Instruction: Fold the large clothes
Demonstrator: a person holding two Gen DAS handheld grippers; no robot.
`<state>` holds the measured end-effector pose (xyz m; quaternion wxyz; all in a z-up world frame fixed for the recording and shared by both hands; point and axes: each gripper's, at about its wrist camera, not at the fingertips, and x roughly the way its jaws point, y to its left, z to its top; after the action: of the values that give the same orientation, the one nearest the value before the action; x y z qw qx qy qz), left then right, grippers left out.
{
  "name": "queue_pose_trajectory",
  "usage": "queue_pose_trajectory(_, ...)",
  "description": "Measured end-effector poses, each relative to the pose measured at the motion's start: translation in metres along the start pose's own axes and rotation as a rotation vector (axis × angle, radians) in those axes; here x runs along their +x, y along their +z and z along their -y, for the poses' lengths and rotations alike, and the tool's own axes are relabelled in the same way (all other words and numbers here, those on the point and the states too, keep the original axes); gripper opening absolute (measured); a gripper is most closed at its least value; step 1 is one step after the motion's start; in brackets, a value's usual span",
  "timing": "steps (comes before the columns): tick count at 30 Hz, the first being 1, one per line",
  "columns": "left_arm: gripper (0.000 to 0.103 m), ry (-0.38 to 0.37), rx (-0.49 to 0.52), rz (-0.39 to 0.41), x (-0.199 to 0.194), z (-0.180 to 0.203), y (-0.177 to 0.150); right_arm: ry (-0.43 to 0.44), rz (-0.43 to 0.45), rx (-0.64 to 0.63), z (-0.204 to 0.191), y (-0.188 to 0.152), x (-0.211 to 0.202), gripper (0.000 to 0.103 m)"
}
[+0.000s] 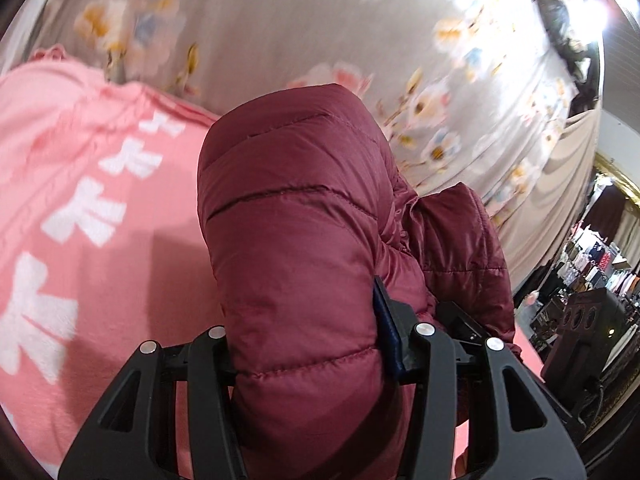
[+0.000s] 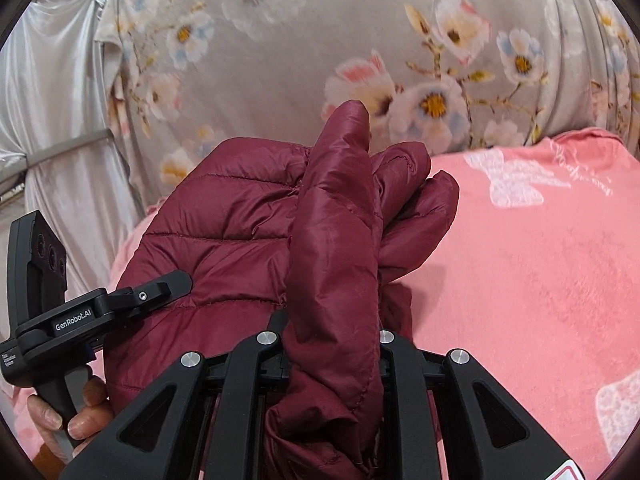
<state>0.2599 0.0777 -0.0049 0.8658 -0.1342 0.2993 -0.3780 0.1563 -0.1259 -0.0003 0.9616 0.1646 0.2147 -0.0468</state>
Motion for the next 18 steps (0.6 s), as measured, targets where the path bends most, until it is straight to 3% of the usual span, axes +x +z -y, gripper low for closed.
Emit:
queue_pose_trajectory(5, 0.051, 0.053, -0.043, -0.042, 0.021, -0.027, -0.017, -0.012, -0.076, 0.006, 0.010, -0.014, 0.024, 0.020)
queue_pose_trajectory(9, 0.060, 0.082, -0.087, -0.059, 0.027, -0.042, -0.024, -0.042, -0.136, 0.022, 0.018, -0.018, 0.035, 0.043)
queue_pose_trajectory(11, 0.065, 0.128, -0.078, -0.064, 0.025, -0.037, -0.023, -0.041, -0.148, 0.052, 0.024, -0.017, 0.029, 0.047)
queue_pose_trajectory(13, 0.071, 0.210, -0.049, -0.057, 0.019, -0.028, -0.022, -0.064, -0.126, 0.064, 0.031, -0.015, 0.009, 0.053)
queue_pose_trajectory(16, 0.080, 0.359, -0.016, 0.011, -0.010, -0.009, -0.023, -0.095, 0.005, 0.043, 0.034, -0.010, -0.042, 0.058)
queue_pose_trajectory(17, 0.082, 0.416, -0.011, 0.056, -0.023, -0.001, -0.022, -0.100, 0.057, 0.026, 0.031, -0.008, -0.058, 0.057)
queue_pose_trajectory(18, 0.082, 0.444, -0.003, 0.091, -0.033, 0.006, -0.021, -0.102, 0.078, 0.009, 0.028, -0.005, -0.066, 0.044)
